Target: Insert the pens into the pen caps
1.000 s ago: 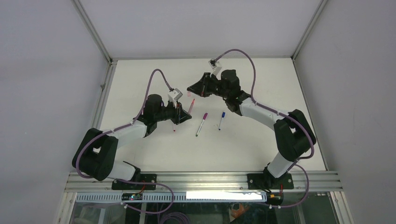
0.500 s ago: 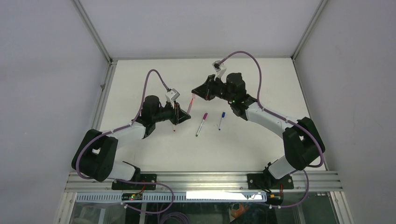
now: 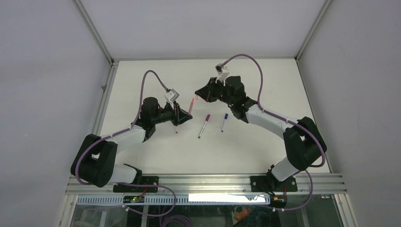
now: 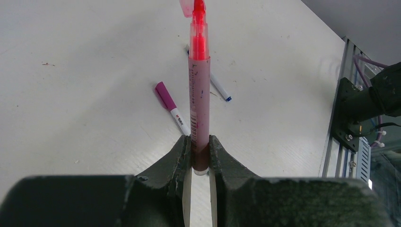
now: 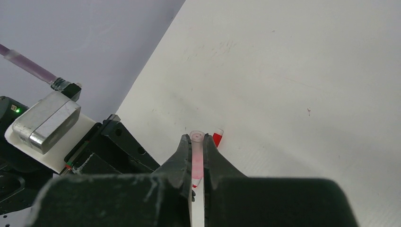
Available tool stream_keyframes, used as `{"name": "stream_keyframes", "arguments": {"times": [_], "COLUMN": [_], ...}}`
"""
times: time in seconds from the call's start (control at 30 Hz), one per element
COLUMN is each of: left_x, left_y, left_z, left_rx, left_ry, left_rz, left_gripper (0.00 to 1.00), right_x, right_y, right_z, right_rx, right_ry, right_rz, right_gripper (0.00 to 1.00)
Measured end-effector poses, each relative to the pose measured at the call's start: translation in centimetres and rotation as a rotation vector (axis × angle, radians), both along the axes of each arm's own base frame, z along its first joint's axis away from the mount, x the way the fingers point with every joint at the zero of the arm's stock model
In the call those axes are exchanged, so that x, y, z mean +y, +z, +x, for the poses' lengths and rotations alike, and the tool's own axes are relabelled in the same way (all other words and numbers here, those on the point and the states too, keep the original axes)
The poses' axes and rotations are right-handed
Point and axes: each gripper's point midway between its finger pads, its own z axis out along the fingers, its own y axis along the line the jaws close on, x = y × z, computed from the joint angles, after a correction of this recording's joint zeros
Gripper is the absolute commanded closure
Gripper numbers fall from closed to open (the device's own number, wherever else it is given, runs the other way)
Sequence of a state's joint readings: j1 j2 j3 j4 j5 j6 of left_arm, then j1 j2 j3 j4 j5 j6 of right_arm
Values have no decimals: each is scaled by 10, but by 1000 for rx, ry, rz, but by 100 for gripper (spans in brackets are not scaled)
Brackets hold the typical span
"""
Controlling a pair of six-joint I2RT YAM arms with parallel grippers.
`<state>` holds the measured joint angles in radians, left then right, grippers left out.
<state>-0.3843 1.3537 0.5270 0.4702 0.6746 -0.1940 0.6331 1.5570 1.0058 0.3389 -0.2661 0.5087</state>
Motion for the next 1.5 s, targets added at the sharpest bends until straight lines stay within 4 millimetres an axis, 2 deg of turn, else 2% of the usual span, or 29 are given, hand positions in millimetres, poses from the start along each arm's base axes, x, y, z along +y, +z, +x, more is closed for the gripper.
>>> {"name": "stream_keyframes", "arguments": {"times": [0.27, 0.5, 1.0, 1.5], "left_x": [-1, 0, 0, 2], "left_y": [1, 1, 3, 4], "left_z": [-2, 0, -1, 0], "left_rx": [2, 2, 5, 7], "left_ry": [-10, -4, -2, 5], "left_rz": [-10, -11, -16, -21], "left_gripper": [100, 100, 100, 100], "right_x": [2, -1, 7, 16], "right_y": [-2, 6, 21, 23], "right_z": [3, 10, 2, -6], "right_rx": [2, -33, -74, -66], "right_ry": [-49, -96, -83, -56], "right_rz": [-6, 17, 80, 91], "right_gripper": [100, 100, 100, 100]}}
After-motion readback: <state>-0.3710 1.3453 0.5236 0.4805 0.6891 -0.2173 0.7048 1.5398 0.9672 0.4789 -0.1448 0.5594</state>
